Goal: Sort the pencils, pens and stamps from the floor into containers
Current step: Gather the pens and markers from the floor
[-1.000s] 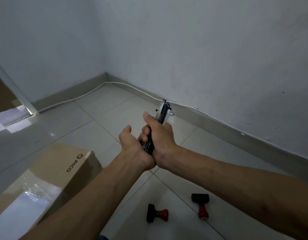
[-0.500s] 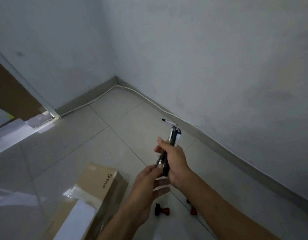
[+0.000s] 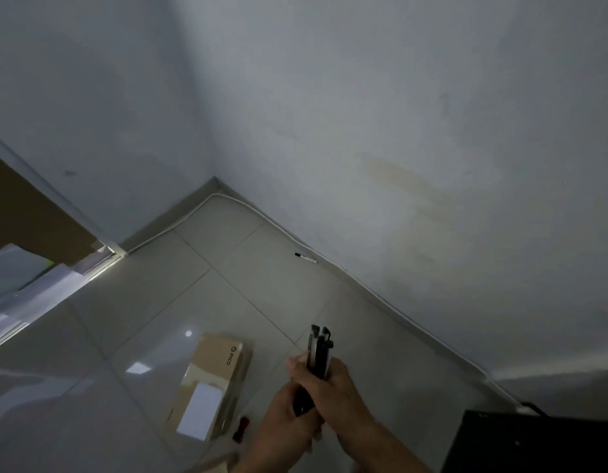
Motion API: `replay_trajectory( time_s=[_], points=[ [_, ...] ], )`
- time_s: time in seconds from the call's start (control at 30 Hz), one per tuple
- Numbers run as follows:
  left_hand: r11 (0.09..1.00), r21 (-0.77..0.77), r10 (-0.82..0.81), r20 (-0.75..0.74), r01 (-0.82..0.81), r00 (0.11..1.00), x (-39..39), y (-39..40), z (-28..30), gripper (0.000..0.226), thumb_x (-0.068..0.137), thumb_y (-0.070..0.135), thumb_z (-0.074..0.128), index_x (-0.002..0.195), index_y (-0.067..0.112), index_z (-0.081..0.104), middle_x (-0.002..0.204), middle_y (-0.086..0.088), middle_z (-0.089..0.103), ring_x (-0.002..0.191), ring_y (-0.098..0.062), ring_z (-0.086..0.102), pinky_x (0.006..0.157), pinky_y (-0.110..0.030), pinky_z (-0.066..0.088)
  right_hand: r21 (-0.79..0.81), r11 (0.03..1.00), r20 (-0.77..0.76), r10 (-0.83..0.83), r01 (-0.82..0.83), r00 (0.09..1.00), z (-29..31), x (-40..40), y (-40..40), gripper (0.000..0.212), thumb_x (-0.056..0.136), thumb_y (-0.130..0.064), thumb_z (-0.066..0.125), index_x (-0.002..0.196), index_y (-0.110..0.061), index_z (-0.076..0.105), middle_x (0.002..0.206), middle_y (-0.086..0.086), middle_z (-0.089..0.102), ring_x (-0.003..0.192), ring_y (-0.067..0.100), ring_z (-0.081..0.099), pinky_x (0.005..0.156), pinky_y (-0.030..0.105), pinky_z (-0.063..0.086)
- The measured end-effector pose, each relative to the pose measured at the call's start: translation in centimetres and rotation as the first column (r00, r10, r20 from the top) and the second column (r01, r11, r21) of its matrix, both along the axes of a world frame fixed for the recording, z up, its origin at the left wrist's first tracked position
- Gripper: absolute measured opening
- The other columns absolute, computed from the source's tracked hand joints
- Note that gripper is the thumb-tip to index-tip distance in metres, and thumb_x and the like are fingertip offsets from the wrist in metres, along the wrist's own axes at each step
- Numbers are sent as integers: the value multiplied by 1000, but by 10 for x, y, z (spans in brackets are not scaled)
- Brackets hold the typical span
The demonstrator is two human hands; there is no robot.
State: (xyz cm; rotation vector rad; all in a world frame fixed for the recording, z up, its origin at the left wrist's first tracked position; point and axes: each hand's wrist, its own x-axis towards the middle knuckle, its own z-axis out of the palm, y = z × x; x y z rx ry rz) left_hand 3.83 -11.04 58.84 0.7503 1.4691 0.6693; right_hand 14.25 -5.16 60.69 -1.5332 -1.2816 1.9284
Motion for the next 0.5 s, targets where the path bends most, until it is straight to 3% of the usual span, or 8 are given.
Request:
replay_trajectory(
  time_s=[0.03, 0.07, 0.1, 0.13, 0.2, 0.27, 0.37, 0.5],
  points=[
    [1000, 20, -20, 2, 20, 1000, 2, -8, 18, 54, 94, 2, 58, 140, 30, 50, 75, -7, 74, 65, -20, 72, 58, -30, 45, 24, 999, 12, 26, -26, 1000, 19, 4, -6, 43, 87, -47, 77, 73, -9, 64, 67, 8, 64, 70, 26, 68, 73, 43, 58],
    [999, 32, -26, 21, 25, 999, 3, -15, 33, 56, 96, -1, 54, 142, 30, 47, 77, -6, 75, 73, -19, 76, 54, -39, 55, 45, 997, 30, 57, -58, 998, 33, 10, -12, 47, 82, -52, 79, 76, -7, 66, 70, 10, 67, 74, 26, 70, 78, 45, 59],
    [999, 25, -47, 45, 46, 998, 4, -22, 53, 60, 98, -5, 52, 143, 34, 46, 85, -5, 76, 93, -19, 73, 92, -36, 47, 53, 996, 35, 71, -73, 997, 50, 16, -19, 49, 78, -55, 81, 78, -7, 68, 73, 9, 69, 77, 25, 72, 80, 44, 59],
    [997, 31, -72, 67, 70, 995, 3, -26, 70, 65, 98, -6, 51, 145, 38, 44, 98, -1, 77, 110, -16, 62, 78, -11, 38, 57, 996, 31, 68, -70, 997, 63, 23, -23, 48, 75, -56, 82, 80, -9, 71, 76, 8, 72, 80, 23, 73, 81, 41, 59],
    [981, 82, -184, 85, 178, 979, 4, -34, 102, 69, 99, 2, 56, 151, 42, 39, 133, 0, 69, 127, -13, 49, 107, -42, 44, 78, 997, 24, 14, -16, 1000, 95, 38, -34, 36, 77, -48, 84, 83, -14, 76, 82, 9, 76, 85, 23, 75, 82, 36, 60],
    [951, 139, -287, 51, 277, 957, 5, -33, 121, 65, 99, 8, 59, 149, 45, 40, 143, 5, 62, 131, -4, 47, 114, -36, 33, 105, 994, -12, -31, 32, 999, 114, 53, -36, 15, 83, -31, 84, 83, -17, 79, 84, 10, 77, 85, 22, 75, 78, 33, 59],
    [913, 176, -365, -52, 369, 929, 17, -28, 153, 45, 98, 10, 64, 128, 42, 54, 120, 19, 67, 97, 18, 62, 80, -7, 46, 112, 988, -71, -99, 106, 993, 139, 73, -41, 13, 87, -13, 81, 76, -21, 79, 74, 7, 72, 69, 21, 64, 61, 29, 47],
    [903, 197, -360, -139, 382, 923, 51, -33, 177, 24, 93, 16, 69, 114, 27, 70, 93, 12, 72, 69, 8, 60, 66, -12, 45, 101, 985, -97, -127, 137, 987, 163, 107, -48, 12, 86, -6, 80, 80, -16, 76, 72, 5, 69, 64, 13, 62, 54, 24, 46]
  ],
)
